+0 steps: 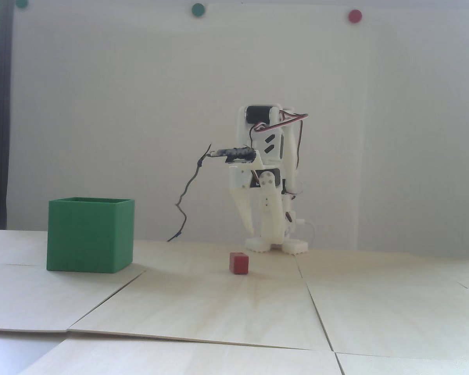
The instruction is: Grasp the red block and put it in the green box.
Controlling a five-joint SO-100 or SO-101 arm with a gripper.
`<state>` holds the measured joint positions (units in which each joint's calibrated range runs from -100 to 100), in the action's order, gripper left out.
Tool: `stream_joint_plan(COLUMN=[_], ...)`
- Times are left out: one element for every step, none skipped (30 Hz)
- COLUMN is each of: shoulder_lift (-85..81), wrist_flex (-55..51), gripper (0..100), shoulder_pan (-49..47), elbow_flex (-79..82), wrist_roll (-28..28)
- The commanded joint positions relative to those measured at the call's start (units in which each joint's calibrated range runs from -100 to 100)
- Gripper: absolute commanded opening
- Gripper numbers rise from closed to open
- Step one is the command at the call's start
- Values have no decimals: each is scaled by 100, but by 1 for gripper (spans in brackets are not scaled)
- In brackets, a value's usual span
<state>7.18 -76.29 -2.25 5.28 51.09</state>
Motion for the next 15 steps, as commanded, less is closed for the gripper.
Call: stream_joint_plan(shoulder_lift=[20,20,28,28,28,36,44,115,186,241,281,336,383,407,415], wrist_flex=[-44,-35,-35,-27,32,142,209,344,411,470,546,639,673,673,673], gripper=[17,17,17,17,17,17,17,17,17,17,17,17,17,17,17], shoulder_pan=[189,246,286,334,374,431,471,583,664,736,800,873,937,977,1010], elbow_flex=[-528,-528,-528,-528,-528,-502,-493,-493,-519,-528,-528,-528,-528,-528,-528], wrist_roll=[60,60,60,60,60,60,60,65,65,65,70,138,237,305,362])
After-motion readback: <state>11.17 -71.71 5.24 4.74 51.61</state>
